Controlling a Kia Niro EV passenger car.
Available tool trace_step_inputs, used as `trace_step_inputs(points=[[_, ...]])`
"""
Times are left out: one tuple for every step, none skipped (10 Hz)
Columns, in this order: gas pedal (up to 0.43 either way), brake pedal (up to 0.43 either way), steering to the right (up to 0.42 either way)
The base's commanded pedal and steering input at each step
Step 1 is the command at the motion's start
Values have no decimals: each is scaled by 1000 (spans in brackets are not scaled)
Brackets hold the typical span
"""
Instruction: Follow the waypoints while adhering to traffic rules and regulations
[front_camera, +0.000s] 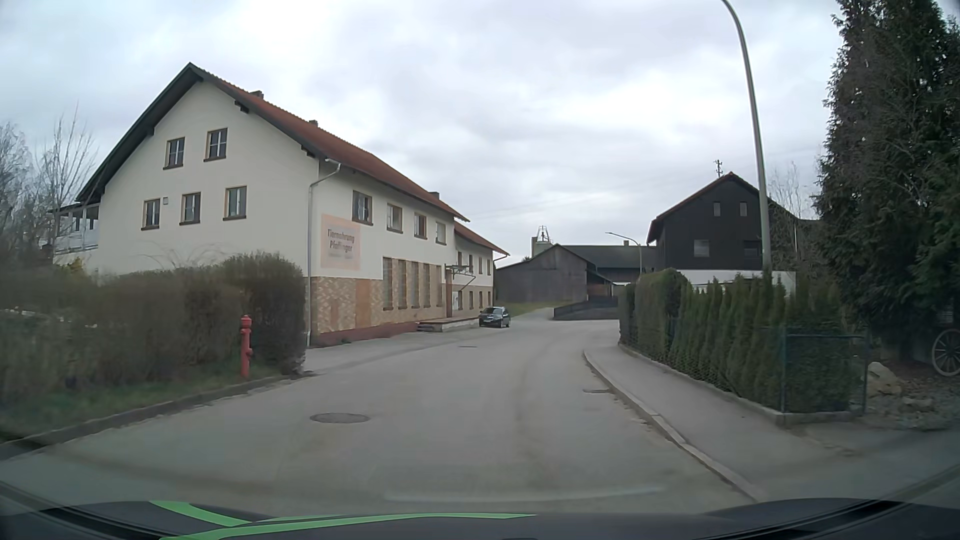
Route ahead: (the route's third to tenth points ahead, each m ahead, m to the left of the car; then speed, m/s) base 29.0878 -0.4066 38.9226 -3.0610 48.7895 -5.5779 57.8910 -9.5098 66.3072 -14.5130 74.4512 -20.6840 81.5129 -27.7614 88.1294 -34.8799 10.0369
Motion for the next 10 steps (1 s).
trace_step_inputs(points=[[39,0,21],[39,0,21],[39,0,21],[39,0,23],[39,0,26],[28,0,30],[28,0,32],[20,0,36],[20,0,40],[20,0,41]])
